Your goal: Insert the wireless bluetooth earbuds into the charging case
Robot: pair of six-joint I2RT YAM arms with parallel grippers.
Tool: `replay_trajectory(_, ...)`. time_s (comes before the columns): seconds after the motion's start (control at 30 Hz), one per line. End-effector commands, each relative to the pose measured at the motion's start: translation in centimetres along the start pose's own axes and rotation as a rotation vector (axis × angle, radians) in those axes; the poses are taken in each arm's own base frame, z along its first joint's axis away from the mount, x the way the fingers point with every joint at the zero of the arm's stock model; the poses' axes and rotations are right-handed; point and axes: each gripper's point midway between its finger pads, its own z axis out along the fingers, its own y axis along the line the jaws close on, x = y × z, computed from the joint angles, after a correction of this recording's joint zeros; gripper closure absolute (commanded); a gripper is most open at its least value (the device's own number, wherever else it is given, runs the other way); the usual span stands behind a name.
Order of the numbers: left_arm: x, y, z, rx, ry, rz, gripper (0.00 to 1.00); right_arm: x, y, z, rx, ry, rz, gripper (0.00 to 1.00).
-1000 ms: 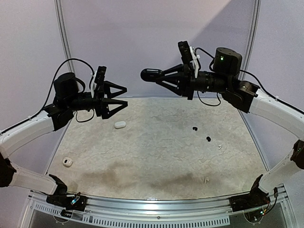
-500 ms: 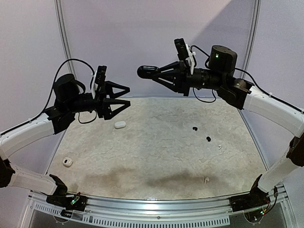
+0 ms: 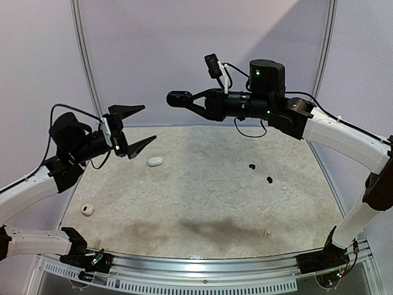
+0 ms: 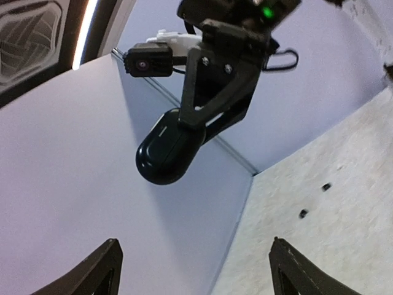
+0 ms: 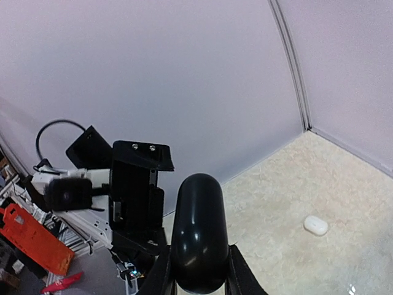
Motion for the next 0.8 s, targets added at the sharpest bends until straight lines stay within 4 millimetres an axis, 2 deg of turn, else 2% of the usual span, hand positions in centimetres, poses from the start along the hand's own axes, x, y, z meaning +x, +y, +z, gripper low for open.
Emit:
replay_trajectory(0.0, 0.8, 1.2, 0.4, -0.209, -0.026, 0.762, 0.14, 2.3, -1.0, 0.4, 0.104, 0.073, 0.215, 1.0)
replay_trajectory(0.1, 0.1, 0.3, 0.5, -0.224, -0.085, 1.032, 0.15, 2.8, -0.3, 0.9, 0.096, 0.08, 0.26, 1.0)
replay_trajectory(0.23, -0.6, 0.4, 0.6, -0.241, -0.094, 1.186, 0.17, 3.7, 0.1, 1.8, 0.084, 0.099, 0.306, 1.0)
replay_trajectory(0.33, -0.5, -0.3, 0.8, -0.232, -0.108, 1.263, 0.17, 4.5, 0.4, 2.5, 0.069, 0.113, 0.332, 1.0)
replay_trajectory(0.43, -0.5, -1.2, 1.0, -0.21, -0.121, 1.288, 0.19, 4.7, 0.8, 3.2, 0.043, 0.113, 0.344, 1.0)
replay_trajectory(0.53, 0.7, -1.7, 1.4, -0.164, -0.084, 1.272, 0.22, 4.8, 1.2, 3.7, 0.006, 0.116, 0.358, 1.0)
replay_trajectory(0.67, 1.9, -1.3, 1.9, -0.138, -0.024, 1.261, 0.24, 5.5, 1.6, 3.8, -0.002, 0.145, 0.362, 1.0)
replay_trajectory(0.77, 1.7, -0.8, 2.3, -0.143, -0.021, 1.262, 0.28, 6.0, 1.9, 4.0, -0.015, 0.16, 0.364, 1.0)
